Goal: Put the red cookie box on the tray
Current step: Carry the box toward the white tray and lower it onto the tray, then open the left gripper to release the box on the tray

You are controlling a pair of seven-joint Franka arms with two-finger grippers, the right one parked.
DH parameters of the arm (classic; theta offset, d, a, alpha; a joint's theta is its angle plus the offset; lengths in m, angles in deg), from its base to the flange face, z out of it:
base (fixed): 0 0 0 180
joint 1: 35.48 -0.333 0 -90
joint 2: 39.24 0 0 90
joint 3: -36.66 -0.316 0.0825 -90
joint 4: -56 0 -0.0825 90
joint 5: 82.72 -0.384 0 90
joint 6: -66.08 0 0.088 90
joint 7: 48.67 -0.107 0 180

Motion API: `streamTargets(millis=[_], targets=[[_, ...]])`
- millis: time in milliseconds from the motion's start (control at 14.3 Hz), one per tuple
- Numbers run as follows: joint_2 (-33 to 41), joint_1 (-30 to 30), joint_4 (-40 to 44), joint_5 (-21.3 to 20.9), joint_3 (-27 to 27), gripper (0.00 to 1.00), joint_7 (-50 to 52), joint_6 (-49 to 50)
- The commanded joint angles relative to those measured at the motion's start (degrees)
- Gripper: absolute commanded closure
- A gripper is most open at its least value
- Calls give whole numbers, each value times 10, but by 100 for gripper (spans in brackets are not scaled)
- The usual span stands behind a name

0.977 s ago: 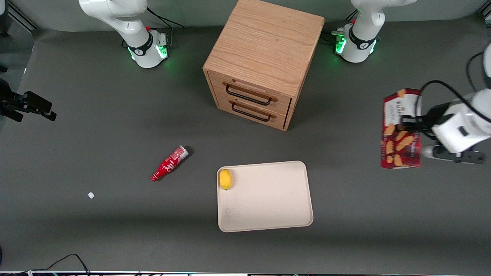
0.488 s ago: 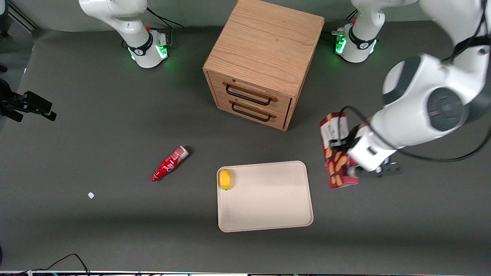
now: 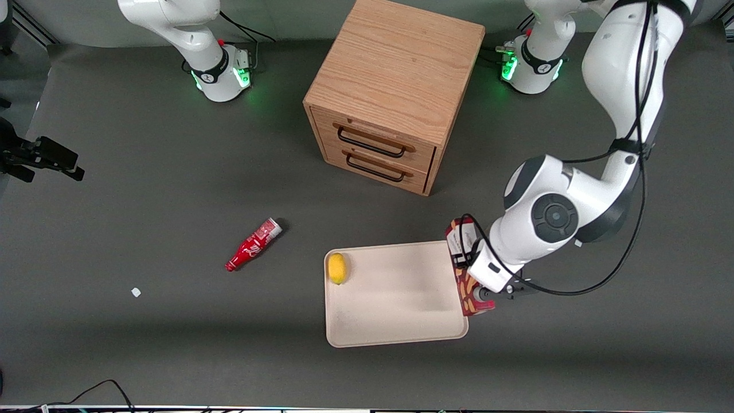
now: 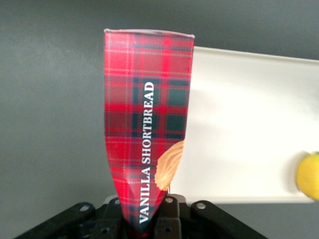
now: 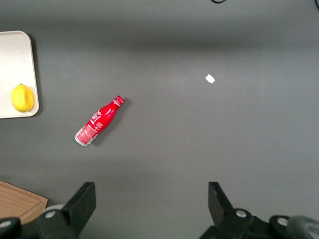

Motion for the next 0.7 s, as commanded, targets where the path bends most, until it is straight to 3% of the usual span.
streamTargets(millis=[0,279,628], targets=[[-35,10,9,-51,3,100,29,-35],[-79,21,9,-126,3,100,77,-80],[-90,24,9,-142,3,100,82,-88]])
